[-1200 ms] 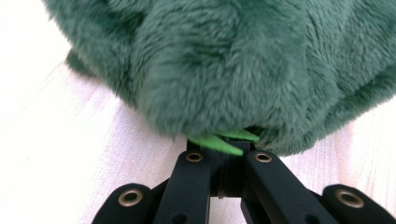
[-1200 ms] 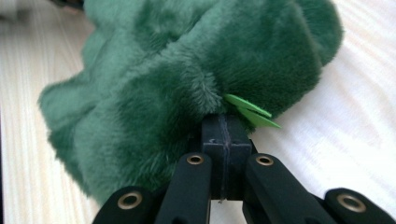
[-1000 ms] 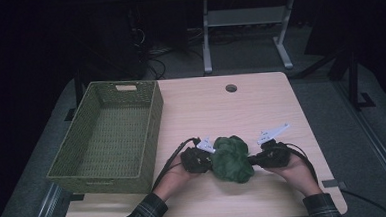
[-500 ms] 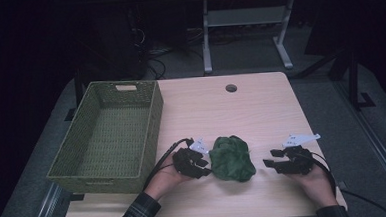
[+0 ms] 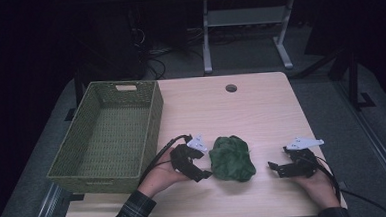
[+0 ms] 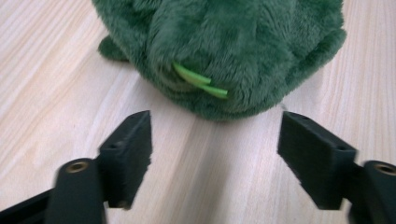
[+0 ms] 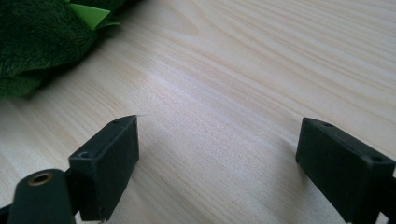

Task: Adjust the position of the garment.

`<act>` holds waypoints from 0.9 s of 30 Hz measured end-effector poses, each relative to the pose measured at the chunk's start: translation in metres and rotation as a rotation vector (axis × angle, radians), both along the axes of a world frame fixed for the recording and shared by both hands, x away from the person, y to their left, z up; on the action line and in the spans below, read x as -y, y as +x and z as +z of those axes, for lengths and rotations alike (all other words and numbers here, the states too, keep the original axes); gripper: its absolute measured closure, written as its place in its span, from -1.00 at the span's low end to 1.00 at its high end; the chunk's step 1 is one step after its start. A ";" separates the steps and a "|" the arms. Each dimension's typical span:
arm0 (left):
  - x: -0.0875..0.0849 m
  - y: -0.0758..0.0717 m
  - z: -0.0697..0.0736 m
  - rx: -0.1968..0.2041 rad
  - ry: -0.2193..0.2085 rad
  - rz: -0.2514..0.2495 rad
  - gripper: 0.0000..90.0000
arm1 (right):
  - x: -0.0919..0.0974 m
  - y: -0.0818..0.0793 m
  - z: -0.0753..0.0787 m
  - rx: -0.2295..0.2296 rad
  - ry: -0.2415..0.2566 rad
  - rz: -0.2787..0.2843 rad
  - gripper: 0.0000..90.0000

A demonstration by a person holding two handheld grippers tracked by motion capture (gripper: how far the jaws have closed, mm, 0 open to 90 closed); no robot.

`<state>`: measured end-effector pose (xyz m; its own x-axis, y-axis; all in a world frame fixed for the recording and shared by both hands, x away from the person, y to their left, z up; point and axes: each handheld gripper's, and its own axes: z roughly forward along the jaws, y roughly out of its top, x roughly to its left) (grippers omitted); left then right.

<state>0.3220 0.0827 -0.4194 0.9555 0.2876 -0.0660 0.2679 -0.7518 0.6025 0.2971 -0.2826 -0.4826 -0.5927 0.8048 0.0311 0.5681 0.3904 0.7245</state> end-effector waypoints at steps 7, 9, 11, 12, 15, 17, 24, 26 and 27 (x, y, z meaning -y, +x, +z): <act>0.013 0.009 0.003 0.043 -0.020 -0.049 -0.67 | 0.000 0.000 0.000 -0.002 0.000 0.000 -0.72; 0.016 0.013 0.003 0.039 -0.040 -0.060 -0.68 | 0.000 0.000 0.000 -0.002 0.000 -0.001 -0.72; 0.020 0.018 0.003 0.047 -0.051 -0.075 -0.69 | 0.000 0.000 0.000 -0.002 -0.001 -0.002 -0.72; 0.022 0.019 0.003 0.049 -0.054 -0.083 -0.69 | 0.000 0.000 0.000 -0.002 0.000 -0.003 -0.72; 0.028 0.024 0.000 0.048 -0.061 -0.112 -0.70 | 0.000 0.000 0.000 -0.002 0.000 -0.003 -0.72; 0.033 0.027 -0.005 0.042 -0.057 -0.124 -0.71 | 0.000 0.000 0.000 -0.002 0.000 -0.003 -0.72; 0.042 0.027 -0.022 0.012 -0.039 -0.161 -0.71 | 0.000 0.000 0.000 -0.002 0.000 -0.004 -0.72; 0.044 0.027 -0.026 0.015 -0.025 -0.164 -0.71 | 0.000 0.000 0.000 -0.002 0.000 -0.004 -0.72; 0.045 0.026 -0.028 0.017 -0.021 -0.161 -0.71 | 0.000 0.000 0.000 -0.002 -0.001 -0.004 -0.72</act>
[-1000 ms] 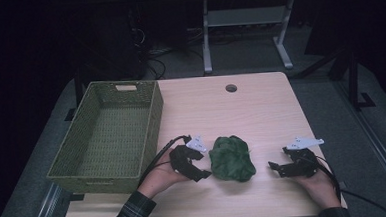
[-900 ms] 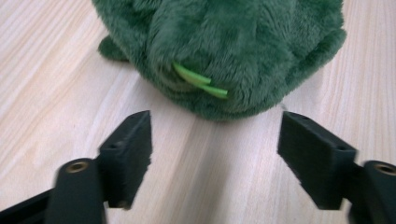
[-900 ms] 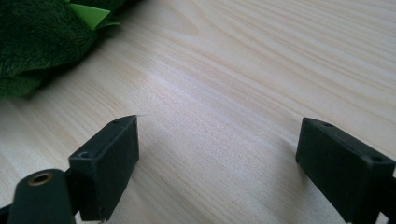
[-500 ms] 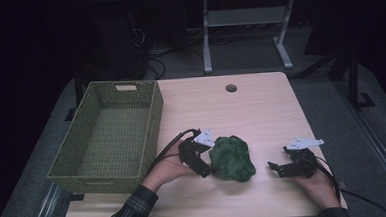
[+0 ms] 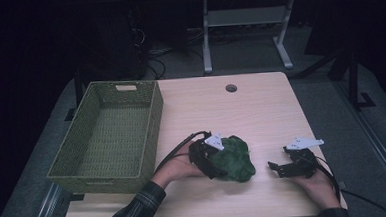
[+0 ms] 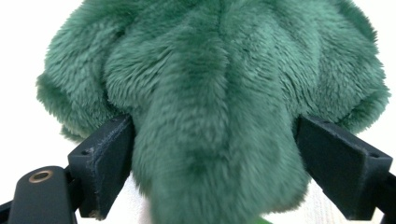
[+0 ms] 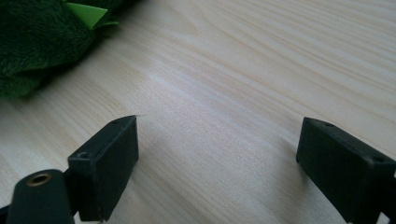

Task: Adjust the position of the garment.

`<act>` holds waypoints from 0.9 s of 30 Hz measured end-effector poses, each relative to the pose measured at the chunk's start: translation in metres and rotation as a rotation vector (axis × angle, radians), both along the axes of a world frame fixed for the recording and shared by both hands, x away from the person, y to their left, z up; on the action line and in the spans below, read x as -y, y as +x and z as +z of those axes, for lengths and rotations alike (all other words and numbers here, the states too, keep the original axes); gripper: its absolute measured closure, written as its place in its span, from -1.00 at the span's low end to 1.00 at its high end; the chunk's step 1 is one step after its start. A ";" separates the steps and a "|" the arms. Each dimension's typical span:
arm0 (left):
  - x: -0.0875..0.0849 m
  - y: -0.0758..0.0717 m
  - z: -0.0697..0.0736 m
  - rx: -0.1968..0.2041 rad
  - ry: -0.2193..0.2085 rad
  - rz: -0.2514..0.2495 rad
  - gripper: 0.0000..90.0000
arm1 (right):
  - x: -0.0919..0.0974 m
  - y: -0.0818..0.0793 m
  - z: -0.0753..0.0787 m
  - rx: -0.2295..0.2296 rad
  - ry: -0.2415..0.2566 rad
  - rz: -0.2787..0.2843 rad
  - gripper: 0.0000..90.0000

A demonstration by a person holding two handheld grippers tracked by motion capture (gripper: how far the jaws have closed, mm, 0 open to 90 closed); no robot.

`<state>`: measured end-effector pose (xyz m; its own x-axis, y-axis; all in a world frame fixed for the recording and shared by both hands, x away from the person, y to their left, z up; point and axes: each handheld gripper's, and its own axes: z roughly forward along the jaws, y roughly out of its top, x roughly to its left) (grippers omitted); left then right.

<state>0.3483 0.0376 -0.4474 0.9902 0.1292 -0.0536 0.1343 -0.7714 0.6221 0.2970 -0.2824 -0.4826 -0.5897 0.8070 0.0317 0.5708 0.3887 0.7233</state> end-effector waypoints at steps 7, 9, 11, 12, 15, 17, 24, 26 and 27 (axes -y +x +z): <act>0.005 -0.003 -0.010 0.021 0.035 -0.009 -0.71 | 0.000 0.000 0.000 0.000 0.000 0.000 -0.72; 0.007 -0.004 -0.012 0.031 0.049 -0.009 -0.72 | 0.000 0.000 0.000 0.001 0.000 0.000 -0.72; 0.007 -0.005 -0.014 0.037 0.040 -0.008 -0.72 | 0.000 0.000 0.000 0.001 0.000 0.000 -0.72; 0.007 -0.006 -0.015 0.039 0.039 -0.008 -0.72 | 0.000 0.000 0.000 0.000 0.000 0.000 -0.72; 0.007 -0.005 -0.016 0.032 0.045 -0.005 -0.70 | 0.000 0.000 0.000 0.000 0.000 0.000 -0.72; 0.006 -0.005 -0.016 0.023 0.034 -0.006 -0.64 | 0.000 0.000 0.000 0.001 0.000 0.000 -0.72; 0.001 -0.006 -0.012 0.012 0.012 -0.031 0.03 | 0.000 0.000 0.000 0.002 -0.001 0.000 -0.72; 0.001 -0.006 -0.011 0.006 0.014 -0.041 0.25 | 0.000 0.000 0.000 0.002 -0.001 -0.001 -0.72; 0.001 -0.007 -0.011 0.001 0.016 -0.043 0.35 | 0.000 0.000 0.000 0.002 -0.001 -0.001 -0.72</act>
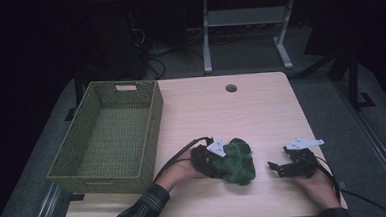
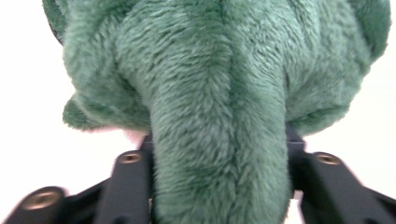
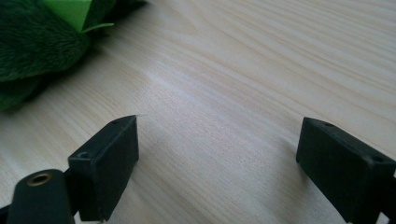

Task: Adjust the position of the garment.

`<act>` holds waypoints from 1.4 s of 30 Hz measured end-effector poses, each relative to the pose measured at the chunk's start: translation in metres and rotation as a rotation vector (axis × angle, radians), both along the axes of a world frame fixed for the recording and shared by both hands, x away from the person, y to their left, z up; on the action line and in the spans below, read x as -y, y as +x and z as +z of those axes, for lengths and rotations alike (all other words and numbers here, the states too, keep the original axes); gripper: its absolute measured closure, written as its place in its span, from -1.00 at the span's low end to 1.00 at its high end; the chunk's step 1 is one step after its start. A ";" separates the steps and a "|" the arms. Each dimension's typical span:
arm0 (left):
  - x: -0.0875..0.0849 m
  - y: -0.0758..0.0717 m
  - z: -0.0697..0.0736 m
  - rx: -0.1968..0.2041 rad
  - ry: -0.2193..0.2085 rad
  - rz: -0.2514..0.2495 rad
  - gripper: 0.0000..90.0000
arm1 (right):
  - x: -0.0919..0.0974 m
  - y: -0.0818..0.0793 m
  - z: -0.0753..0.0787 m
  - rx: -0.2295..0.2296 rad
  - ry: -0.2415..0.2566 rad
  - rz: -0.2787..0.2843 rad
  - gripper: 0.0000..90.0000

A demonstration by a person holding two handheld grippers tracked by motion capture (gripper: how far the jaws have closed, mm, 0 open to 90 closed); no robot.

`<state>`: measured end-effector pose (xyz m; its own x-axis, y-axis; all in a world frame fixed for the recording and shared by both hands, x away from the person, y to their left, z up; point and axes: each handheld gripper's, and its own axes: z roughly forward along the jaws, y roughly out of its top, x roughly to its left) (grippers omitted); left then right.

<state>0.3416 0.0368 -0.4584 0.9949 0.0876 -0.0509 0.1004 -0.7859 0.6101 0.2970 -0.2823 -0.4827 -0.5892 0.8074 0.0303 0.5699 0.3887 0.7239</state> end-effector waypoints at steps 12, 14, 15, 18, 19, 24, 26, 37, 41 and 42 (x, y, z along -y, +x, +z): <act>-0.001 0.000 0.005 -0.041 0.015 0.031 0.73 | 0.000 0.000 0.000 0.000 0.000 -0.002 -0.72; -0.001 0.000 0.007 -0.047 0.018 0.038 0.73 | 0.000 0.000 0.000 0.000 0.000 -0.002 -0.72; -0.001 -0.001 0.009 -0.049 0.016 0.047 0.74 | 0.000 0.000 0.000 -0.001 0.001 -0.003 -0.72; -0.001 -0.001 0.014 -0.047 0.018 0.058 0.74 | 0.000 0.000 0.000 -0.002 0.001 -0.003 -0.72; -0.001 -0.001 0.016 -0.050 0.016 0.065 0.74 | 0.000 0.000 0.000 -0.002 0.001 -0.003 -0.72; -0.005 -0.002 0.026 -0.060 -0.025 0.091 0.74 | 0.000 0.000 0.000 -0.002 0.001 -0.004 -0.72; -0.009 -0.001 0.032 -0.061 -0.034 0.097 0.73 | 0.000 0.000 0.000 -0.002 0.001 -0.003 -0.72; -0.037 0.008 0.076 -0.033 -0.054 0.199 0.73 | 0.000 0.000 0.000 -0.002 0.000 -0.003 -0.72; -0.047 0.010 0.095 -0.008 -0.063 0.243 0.73 | 0.000 0.000 0.000 0.000 -0.001 -0.001 -0.72; -0.050 0.011 0.099 0.000 -0.054 0.246 0.73 | 0.000 0.000 0.000 0.000 -0.001 -0.002 -0.72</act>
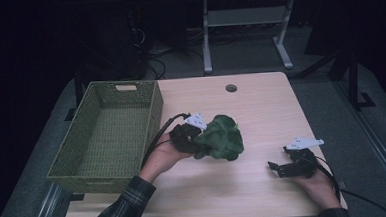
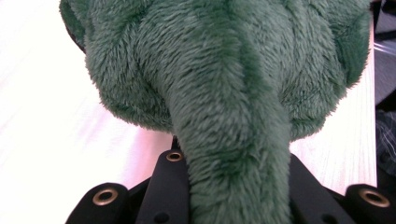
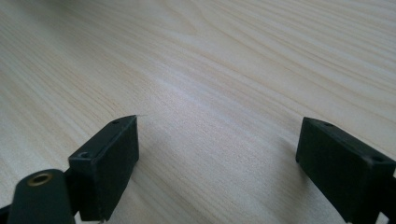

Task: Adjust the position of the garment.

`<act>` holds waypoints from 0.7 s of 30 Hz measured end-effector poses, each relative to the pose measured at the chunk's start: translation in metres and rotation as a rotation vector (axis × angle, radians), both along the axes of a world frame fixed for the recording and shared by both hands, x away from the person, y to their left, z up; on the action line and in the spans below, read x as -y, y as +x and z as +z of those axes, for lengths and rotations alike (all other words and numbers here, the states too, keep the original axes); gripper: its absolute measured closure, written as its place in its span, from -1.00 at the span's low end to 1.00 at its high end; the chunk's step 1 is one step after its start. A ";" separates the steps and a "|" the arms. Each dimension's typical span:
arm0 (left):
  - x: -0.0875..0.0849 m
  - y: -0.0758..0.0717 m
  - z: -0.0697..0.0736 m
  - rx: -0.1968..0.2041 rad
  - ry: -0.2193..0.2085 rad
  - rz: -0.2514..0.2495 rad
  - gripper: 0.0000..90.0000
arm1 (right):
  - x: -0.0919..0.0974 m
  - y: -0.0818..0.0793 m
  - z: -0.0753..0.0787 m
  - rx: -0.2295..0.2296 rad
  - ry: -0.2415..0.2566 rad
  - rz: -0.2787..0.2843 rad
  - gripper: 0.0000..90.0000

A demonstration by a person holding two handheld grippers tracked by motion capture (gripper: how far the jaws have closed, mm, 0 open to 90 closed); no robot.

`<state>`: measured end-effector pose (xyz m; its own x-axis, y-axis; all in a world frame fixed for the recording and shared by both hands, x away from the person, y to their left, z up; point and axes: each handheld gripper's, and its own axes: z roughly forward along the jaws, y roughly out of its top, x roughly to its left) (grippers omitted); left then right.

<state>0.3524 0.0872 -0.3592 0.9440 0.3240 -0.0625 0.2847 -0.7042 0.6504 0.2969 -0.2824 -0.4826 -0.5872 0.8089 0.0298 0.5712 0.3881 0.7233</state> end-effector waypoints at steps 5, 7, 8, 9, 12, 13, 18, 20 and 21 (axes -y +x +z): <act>-0.017 0.003 0.017 0.022 -0.002 0.048 0.73 | 0.000 0.000 0.000 -0.001 0.000 -0.003 -0.72; -0.025 0.004 0.024 0.029 0.000 0.063 0.73 | 0.000 0.000 0.000 0.000 0.000 -0.002 -0.72; -0.030 0.004 0.028 0.032 -0.002 0.073 0.73 | 0.000 0.000 0.000 -0.001 0.000 -0.005 -0.72; -0.034 0.004 0.031 0.037 -0.002 0.082 0.73 | 0.000 0.000 0.000 -0.001 0.000 -0.005 -0.72; -0.050 0.006 0.042 0.053 -0.012 0.116 0.73 | 0.000 -0.001 0.000 -0.002 0.002 -0.010 -0.72; -0.055 0.006 0.045 0.058 -0.016 0.128 0.73 | -0.001 -0.001 0.000 -0.003 0.002 -0.011 -0.72; -0.080 0.008 0.054 0.069 -0.015 0.174 0.73 | -0.001 -0.001 0.000 -0.002 0.002 -0.011 -0.72; -0.088 0.007 0.057 0.072 -0.011 0.190 0.73 | 0.000 -0.001 0.000 -0.001 0.001 -0.008 -0.72; -0.091 0.007 0.058 0.071 -0.013 0.201 0.73 | 0.000 -0.001 0.000 -0.001 0.001 -0.009 -0.72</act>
<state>0.3594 0.1784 -0.3016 0.8627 0.5056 -0.0033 0.3716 -0.6295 0.6824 0.2963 -0.2821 -0.4826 -0.5803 0.8138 0.0314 0.5751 0.3822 0.7234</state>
